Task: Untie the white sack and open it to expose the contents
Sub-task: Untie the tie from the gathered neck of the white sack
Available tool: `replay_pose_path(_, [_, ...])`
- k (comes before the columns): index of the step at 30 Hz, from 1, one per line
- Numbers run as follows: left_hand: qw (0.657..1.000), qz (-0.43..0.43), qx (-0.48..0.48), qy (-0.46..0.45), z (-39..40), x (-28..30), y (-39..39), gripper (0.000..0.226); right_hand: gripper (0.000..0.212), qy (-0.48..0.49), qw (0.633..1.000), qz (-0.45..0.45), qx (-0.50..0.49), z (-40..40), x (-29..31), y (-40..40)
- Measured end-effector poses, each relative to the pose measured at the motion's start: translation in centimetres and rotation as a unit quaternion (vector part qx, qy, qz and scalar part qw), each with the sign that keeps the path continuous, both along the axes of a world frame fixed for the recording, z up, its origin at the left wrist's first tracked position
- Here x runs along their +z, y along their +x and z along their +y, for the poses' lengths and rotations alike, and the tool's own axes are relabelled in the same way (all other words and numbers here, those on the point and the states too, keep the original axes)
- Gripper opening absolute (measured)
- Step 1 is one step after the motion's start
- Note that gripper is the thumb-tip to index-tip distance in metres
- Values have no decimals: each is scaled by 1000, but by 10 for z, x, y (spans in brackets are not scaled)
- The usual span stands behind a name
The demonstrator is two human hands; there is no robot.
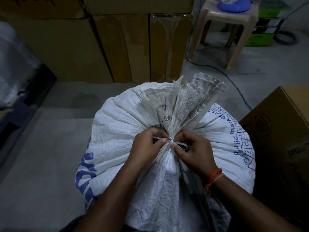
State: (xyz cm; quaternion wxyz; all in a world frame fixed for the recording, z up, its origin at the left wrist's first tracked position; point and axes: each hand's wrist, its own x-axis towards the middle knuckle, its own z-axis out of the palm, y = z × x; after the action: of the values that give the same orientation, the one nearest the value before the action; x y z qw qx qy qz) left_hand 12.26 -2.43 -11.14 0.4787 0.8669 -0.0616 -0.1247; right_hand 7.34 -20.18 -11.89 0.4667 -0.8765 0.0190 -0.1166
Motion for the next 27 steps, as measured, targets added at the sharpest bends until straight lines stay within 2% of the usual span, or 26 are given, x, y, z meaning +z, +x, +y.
replay_pose_path(3, [1000, 5, -7, 10, -2, 0, -1, 11, 13, -2, 1000, 3, 2, -1, -2, 0])
replay_pose_path(10, [999, 20, -5, 26, -4, 0, -2, 5, 14, -1, 1000, 7, 2, -2, -4, 0])
replay_pose_path(27, [1000, 27, -4, 4, -8, -3, -2, 5, 14, 23, 1000, 15, -5, -2, -6, 1])
